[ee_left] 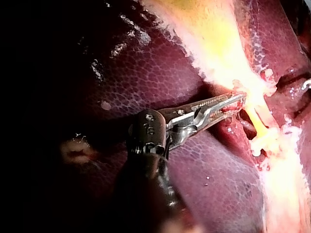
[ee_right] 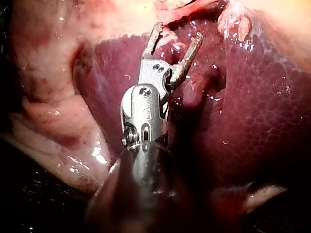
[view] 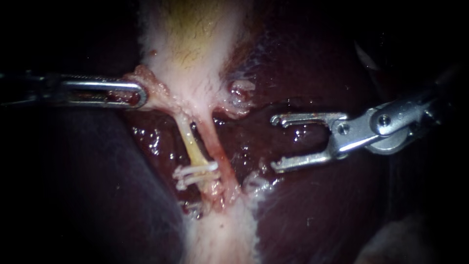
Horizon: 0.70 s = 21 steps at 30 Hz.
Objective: Going back second clip left tube
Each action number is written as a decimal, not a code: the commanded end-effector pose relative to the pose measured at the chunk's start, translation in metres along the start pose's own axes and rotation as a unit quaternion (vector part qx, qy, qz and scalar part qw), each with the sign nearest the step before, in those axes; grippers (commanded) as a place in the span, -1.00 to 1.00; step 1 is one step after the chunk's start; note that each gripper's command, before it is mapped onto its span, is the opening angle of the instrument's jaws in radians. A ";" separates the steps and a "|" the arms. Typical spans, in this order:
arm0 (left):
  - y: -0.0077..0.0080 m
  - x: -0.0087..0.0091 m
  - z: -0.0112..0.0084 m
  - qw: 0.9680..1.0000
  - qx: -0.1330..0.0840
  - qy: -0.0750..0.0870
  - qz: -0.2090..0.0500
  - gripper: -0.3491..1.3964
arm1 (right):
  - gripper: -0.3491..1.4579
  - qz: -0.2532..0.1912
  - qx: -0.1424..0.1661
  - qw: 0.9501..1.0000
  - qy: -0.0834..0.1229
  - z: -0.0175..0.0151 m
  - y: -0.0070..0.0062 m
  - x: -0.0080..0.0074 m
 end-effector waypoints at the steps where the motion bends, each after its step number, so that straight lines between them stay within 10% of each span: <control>1: -0.0002 -0.0001 0.0002 1.000 0.001 0.000 0.000 -1.00 | -0.06 0.000 0.000 1.000 0.000 0.0000 0.0000 0.0000; 21: -0.0033 -0.0013 0.0046 1.000 0.007 -0.008 0.007 -1.00 | -0.06 0.000 0.003 1.000 0.000 -0.0002 -0.0001 -0.0001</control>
